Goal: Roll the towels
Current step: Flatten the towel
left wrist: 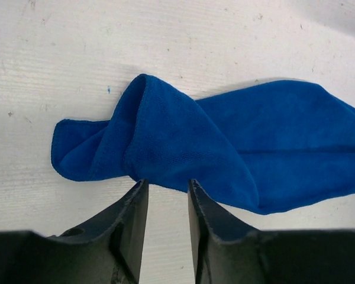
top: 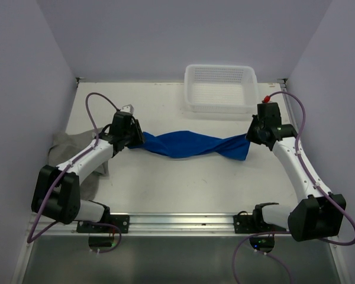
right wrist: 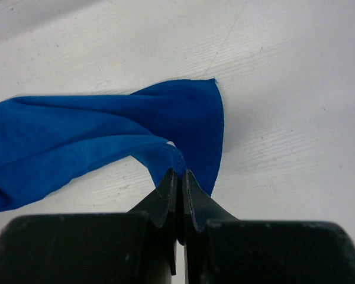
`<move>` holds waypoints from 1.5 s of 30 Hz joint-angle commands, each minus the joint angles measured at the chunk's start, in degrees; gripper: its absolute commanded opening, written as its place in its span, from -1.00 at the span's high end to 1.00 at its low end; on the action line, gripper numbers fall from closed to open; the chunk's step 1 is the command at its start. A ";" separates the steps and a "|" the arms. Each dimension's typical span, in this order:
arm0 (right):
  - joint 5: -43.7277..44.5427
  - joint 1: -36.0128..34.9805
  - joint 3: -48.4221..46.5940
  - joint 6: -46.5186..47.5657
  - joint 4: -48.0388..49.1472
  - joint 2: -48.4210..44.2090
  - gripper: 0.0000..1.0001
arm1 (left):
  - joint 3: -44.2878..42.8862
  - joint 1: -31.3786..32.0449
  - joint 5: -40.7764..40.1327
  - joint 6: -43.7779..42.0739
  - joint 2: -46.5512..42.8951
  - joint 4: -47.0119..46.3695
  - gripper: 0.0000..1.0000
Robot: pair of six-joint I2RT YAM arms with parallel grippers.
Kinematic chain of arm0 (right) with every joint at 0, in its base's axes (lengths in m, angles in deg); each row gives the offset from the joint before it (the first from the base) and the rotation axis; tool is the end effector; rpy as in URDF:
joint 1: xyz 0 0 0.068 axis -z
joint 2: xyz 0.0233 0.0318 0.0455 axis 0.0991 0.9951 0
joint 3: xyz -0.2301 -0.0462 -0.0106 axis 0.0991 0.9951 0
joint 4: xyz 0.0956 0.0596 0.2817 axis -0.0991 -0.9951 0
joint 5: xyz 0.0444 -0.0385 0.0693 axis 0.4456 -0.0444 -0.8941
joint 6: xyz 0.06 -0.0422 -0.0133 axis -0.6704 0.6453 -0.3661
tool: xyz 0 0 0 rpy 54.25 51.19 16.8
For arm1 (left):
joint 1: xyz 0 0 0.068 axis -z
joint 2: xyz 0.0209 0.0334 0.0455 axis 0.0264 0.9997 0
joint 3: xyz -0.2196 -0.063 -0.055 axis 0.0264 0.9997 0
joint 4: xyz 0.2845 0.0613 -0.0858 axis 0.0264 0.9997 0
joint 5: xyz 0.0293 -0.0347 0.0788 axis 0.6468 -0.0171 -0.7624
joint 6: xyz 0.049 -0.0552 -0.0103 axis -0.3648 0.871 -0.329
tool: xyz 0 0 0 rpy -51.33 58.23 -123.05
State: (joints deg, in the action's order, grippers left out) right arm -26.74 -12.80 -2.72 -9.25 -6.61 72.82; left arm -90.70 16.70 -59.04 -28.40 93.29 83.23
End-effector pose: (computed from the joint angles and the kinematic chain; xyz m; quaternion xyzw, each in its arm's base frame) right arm 0.3246 0.0313 0.2325 0.1809 0.9202 0.0318 0.3457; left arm 0.3342 -0.1104 0.1383 -0.1223 0.9174 -0.1683 0.3392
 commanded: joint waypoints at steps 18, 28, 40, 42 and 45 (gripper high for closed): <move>0.65 0.26 0.00 1.34 1.44 0.47 1.00 | -1.65 -0.55 -3.57 -1.92 6.41 -3.84 0.13; 0.65 0.26 0.26 1.26 1.53 0.47 1.00 | -3.32 -0.55 -2.69 -2.18 6.32 -3.50 0.26; 1.00 0.17 0.61 1.43 1.44 -0.06 1.00 | -4.46 -0.55 -3.04 -2.80 6.23 -2.35 0.80; 1.35 0.17 0.26 1.52 1.01 -0.32 1.00 | -5.07 -0.55 -3.48 -2.71 5.53 -2.00 0.92; 1.35 0.17 0.00 1.96 0.74 -1.02 1.00 | -6.65 -0.55 -4.79 -2.19 4.48 -1.21 1.00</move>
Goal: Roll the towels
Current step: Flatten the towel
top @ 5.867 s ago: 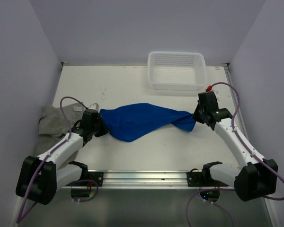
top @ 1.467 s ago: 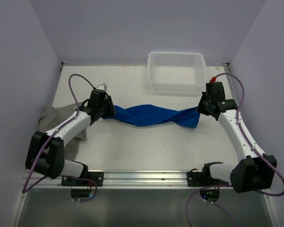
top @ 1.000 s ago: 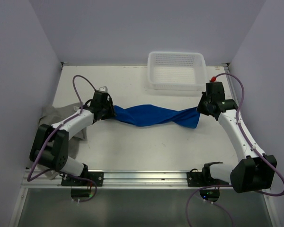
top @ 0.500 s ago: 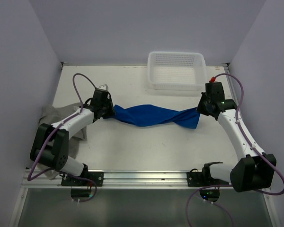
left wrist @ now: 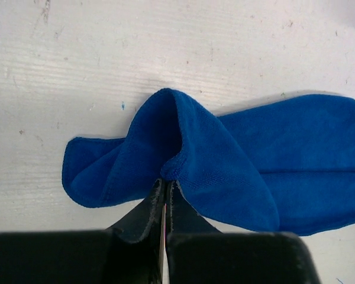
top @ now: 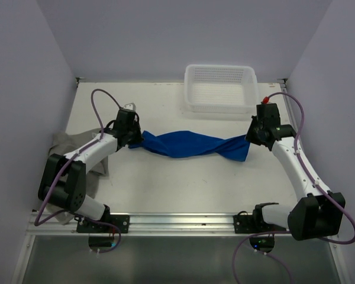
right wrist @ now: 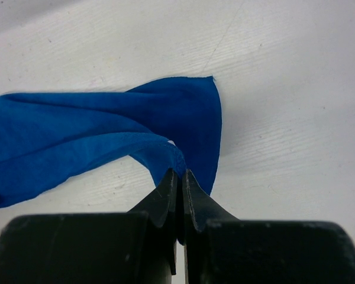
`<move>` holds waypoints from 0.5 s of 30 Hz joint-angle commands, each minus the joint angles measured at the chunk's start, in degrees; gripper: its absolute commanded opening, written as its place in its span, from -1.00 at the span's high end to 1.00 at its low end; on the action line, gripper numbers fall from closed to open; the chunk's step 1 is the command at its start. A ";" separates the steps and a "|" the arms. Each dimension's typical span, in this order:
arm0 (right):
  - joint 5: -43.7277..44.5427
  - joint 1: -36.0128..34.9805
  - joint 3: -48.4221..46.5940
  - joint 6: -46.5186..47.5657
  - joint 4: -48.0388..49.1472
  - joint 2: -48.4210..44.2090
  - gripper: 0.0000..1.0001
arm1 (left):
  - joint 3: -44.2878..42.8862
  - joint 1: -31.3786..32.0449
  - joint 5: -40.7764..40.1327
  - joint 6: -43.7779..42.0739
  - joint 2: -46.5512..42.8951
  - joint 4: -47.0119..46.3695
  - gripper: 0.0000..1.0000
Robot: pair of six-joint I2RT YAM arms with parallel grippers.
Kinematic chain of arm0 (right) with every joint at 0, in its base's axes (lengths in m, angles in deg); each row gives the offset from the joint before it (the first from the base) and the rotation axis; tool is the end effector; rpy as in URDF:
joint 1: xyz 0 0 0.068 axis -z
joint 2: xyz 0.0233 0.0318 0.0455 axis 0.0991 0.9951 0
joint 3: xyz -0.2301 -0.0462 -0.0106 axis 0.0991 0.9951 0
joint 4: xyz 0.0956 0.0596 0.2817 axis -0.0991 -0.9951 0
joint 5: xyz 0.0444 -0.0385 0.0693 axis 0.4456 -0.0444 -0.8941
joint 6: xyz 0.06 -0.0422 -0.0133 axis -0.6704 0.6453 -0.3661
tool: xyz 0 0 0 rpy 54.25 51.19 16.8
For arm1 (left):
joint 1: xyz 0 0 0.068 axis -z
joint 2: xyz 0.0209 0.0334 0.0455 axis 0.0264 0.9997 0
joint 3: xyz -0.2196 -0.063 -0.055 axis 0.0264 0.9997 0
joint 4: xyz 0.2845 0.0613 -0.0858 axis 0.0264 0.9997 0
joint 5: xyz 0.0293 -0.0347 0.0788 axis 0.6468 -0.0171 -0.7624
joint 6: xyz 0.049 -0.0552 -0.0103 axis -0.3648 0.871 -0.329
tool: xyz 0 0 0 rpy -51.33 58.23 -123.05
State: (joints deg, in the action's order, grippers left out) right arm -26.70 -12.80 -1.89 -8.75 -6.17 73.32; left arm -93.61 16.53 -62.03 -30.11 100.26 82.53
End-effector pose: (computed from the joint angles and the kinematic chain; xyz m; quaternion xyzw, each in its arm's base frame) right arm 0.3250 0.0313 0.2249 0.1769 0.9236 0.0277 0.3390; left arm 0.3484 -0.1105 0.1169 -0.1204 0.9283 -0.1290 0.3274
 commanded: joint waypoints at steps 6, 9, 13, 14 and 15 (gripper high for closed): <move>1.83 0.17 -0.92 2.77 0.04 -2.67 1.00 | -9.10 -1.95 -2.77 0.40 -4.25 2.30 1.00; 3.15 0.26 -0.57 3.65 0.74 -3.90 1.00 | -11.82 -4.06 -0.59 1.45 -4.61 3.09 1.00; 3.51 0.26 -0.48 5.41 2.76 -5.48 1.00 | -15.08 -7.23 3.89 2.86 -4.61 3.44 1.00; 2.46 0.26 -0.48 5.85 3.29 -5.92 1.00 | -15.79 -7.84 4.52 2.95 -4.43 3.53 1.00; 1.32 0.26 -0.57 7.33 4.60 -6.01 1.00 | -17.36 -8.89 5.57 3.12 -4.26 3.79 1.00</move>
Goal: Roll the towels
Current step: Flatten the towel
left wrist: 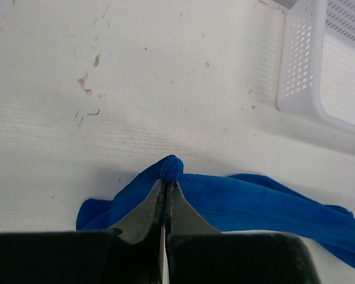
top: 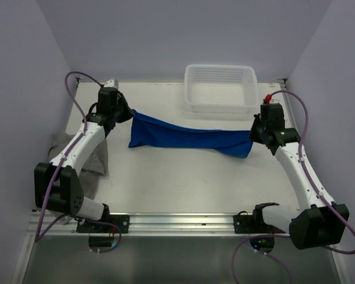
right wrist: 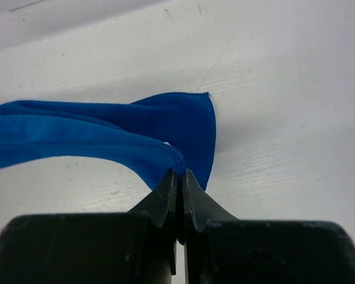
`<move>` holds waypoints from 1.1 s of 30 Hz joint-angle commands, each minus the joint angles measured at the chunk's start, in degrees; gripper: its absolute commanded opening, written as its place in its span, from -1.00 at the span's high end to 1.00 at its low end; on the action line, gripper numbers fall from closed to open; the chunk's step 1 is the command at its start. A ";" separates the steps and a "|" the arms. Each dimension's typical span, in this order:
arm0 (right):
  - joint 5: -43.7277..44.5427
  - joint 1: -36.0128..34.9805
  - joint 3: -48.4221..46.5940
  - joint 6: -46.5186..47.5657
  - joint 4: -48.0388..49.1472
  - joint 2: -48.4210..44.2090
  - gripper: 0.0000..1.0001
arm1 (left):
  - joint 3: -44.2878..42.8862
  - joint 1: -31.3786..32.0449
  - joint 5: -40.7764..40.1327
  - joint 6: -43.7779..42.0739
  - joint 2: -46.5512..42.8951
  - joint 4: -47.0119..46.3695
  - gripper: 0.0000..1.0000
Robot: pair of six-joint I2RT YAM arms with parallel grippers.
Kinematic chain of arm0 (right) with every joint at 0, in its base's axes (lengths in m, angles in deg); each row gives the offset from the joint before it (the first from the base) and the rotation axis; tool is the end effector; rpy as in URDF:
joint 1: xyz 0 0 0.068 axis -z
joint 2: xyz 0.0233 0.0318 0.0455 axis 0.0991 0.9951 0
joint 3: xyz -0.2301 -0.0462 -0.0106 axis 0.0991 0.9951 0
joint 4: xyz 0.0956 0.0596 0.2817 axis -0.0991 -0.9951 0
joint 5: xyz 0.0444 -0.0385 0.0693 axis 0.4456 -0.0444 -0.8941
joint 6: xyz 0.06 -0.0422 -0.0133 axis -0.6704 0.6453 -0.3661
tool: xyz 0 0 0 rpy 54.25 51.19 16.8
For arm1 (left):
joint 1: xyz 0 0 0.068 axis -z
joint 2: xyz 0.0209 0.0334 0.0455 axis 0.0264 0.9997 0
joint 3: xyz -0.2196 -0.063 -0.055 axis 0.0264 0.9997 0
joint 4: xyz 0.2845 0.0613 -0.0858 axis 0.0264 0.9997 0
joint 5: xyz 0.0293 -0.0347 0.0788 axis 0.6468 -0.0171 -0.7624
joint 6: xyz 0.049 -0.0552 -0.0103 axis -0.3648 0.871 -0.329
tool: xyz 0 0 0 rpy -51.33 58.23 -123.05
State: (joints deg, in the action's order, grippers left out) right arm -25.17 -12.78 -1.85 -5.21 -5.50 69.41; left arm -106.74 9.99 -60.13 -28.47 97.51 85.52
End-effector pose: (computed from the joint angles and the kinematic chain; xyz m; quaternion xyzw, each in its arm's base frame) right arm 0.3179 0.0287 0.2466 0.1541 0.9128 0.0155 0.3779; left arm 0.3896 -0.0785 0.2172 -0.1726 0.8740 -0.1689 0.4217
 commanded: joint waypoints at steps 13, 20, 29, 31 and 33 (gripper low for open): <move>-10.96 0.24 1.50 16.63 18.34 -4.38 0.88 | -15.04 -6.67 7.02 2.54 0.34 4.75 1.00; -9.36 0.15 -7.90 19.71 14.83 -0.96 0.85 | -18.12 -11.50 10.00 3.59 -0.62 5.64 1.00; -14.37 0.24 -4.93 24.54 18.87 -5.69 0.86 | -14.97 -16.86 14.48 4.82 -4.66 5.20 1.00; -15.69 0.15 -3.87 24.72 19.49 -7.28 0.87 | -13.30 -17.13 15.10 5.17 -6.24 4.50 1.00; -16.65 0.24 -2.64 24.81 19.93 -9.46 0.88 | -12.50 -17.66 15.54 5.44 -7.21 4.41 1.00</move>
State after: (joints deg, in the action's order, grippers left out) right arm -39.22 -12.76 -5.60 17.15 11.05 64.05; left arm -120.18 -6.49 -46.97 -24.01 93.75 91.14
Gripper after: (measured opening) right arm 0.071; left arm 0.012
